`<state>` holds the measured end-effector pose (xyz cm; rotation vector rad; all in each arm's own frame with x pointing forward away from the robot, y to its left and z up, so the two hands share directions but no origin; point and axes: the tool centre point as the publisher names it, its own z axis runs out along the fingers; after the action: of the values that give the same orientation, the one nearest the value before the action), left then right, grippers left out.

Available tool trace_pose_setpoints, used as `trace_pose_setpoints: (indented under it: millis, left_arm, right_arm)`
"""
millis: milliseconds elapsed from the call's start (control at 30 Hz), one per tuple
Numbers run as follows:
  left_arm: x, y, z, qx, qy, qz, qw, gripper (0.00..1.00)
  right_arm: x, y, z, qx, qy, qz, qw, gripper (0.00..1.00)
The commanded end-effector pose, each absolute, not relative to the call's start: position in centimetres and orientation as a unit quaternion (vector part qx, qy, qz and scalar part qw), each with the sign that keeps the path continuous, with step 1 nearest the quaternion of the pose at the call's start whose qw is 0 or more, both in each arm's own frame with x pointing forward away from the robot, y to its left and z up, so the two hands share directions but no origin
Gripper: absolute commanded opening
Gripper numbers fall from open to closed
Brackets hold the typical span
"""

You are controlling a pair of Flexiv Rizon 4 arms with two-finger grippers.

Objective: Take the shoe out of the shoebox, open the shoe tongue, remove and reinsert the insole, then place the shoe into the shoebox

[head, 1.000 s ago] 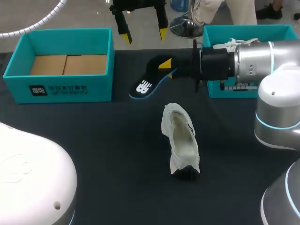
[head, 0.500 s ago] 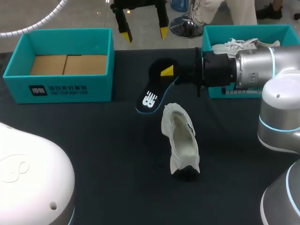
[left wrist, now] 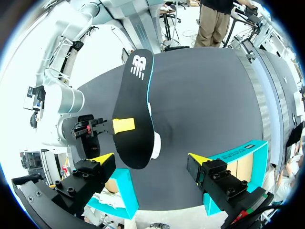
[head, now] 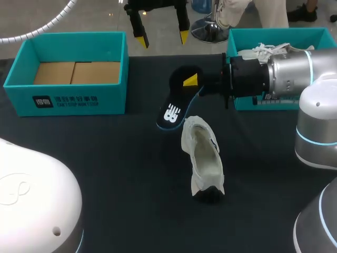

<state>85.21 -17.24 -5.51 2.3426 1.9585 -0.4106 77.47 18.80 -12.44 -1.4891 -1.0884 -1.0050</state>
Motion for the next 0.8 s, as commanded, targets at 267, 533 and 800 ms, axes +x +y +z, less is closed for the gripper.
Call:
trace_pose_setpoints:
  millis: [267,533,800]
  left_arm:
    - [84.3,-13.9,-5.5,0.752,0.613,-0.222,0.1,1.0]
    - [82.3,-10.3,-7.1,0.688,0.573,-0.38,0.23,1.0]
    - [80.0,-9.4,-7.6,0.635,0.57,-0.417,0.313,1.0]
  right_arm:
    - [77.4,18.9,-12.5,-0.616,-0.45,-0.415,0.496,0.0]
    - [77.4,18.9,-12.5,-0.616,-0.45,-0.415,0.496,0.0]
    - [77.4,18.9,-12.5,-0.616,-0.45,-0.415,0.496,0.0]
